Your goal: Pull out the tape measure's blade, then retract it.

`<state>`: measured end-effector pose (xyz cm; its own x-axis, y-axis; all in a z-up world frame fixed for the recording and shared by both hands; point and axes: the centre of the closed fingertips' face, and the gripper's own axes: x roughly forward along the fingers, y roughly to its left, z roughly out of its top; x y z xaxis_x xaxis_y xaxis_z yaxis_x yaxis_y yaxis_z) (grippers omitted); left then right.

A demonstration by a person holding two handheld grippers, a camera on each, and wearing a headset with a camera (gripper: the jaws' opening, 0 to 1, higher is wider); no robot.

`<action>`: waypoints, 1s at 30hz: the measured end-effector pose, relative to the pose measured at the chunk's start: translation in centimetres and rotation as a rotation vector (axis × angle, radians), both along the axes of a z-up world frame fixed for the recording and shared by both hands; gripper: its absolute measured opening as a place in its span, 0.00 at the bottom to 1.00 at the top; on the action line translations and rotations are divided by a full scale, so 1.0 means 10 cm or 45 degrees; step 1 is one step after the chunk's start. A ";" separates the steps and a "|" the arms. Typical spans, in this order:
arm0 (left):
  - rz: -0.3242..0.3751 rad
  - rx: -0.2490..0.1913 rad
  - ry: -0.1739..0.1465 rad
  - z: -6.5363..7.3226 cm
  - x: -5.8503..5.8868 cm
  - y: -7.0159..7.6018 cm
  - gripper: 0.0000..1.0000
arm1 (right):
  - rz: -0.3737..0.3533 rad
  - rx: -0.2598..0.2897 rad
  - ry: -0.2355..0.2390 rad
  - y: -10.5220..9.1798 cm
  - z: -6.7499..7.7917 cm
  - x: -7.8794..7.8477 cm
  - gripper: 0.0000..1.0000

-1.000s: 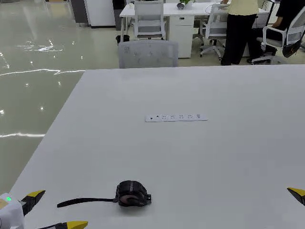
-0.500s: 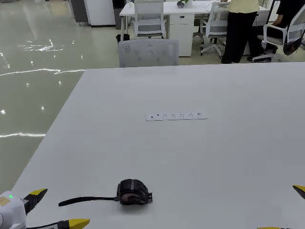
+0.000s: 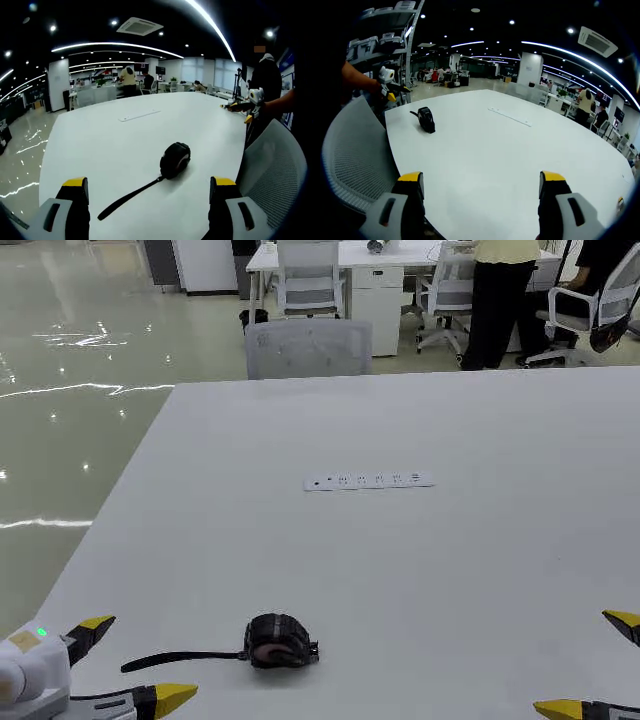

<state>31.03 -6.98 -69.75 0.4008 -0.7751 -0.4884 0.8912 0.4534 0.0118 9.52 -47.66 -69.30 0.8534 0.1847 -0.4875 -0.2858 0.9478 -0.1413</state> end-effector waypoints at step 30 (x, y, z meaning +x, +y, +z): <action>-0.745 0.641 -0.079 -0.51 -0.08 -1.06 0.74 | 0.347 -0.015 0.065 0.48 -0.05 0.76 0.97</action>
